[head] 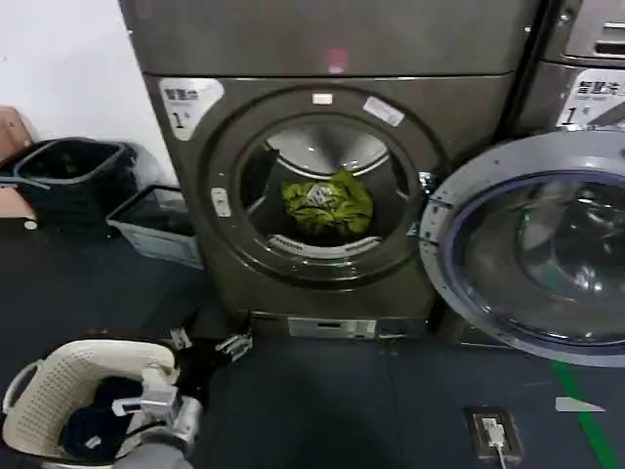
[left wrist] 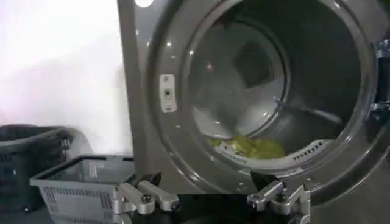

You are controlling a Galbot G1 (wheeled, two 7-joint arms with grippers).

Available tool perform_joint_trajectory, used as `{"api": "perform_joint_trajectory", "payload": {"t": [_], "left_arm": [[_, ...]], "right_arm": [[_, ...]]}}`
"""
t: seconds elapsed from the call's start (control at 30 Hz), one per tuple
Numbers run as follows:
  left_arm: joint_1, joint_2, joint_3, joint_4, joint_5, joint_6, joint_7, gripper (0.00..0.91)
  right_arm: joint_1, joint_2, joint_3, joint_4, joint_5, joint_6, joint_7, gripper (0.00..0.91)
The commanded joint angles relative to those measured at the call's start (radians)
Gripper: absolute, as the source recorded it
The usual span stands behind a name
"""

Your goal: Grasp the clothes from the dryer.

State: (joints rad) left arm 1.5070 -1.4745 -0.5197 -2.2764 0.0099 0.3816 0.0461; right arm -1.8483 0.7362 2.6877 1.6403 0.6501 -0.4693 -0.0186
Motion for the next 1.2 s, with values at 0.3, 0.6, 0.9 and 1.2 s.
{"api": "perform_joint_trajectory", "payload": {"t": [0.3, 0.6, 0.9, 1.2], "left_arm": [[-0.006, -0.002, 0.004, -0.006, 0.005, -0.021, 0.000, 0.907], [-0.004, -0.003, 0.003, -0.021, 0.018, -0.034, -0.051, 0.907], [-0.002, 0.000, 0.007, -0.031, 0.034, -0.070, -0.040, 0.907], [-0.012, -0.001, 0.014, -0.029, 0.047, -0.084, -0.035, 0.907]], "right_arm": [[-0.004, 0.000, 0.005, 0.002, 0.001, 0.001, -0.003, 0.907], [-0.002, 0.000, 0.001, 0.002, 0.023, 0.030, 0.015, 0.907], [-0.011, 0.001, 0.010, 0.007, 0.072, 0.075, 0.023, 0.907], [-0.016, 0.003, 0.006, 0.007, 0.096, 0.142, 0.028, 0.907]]}}
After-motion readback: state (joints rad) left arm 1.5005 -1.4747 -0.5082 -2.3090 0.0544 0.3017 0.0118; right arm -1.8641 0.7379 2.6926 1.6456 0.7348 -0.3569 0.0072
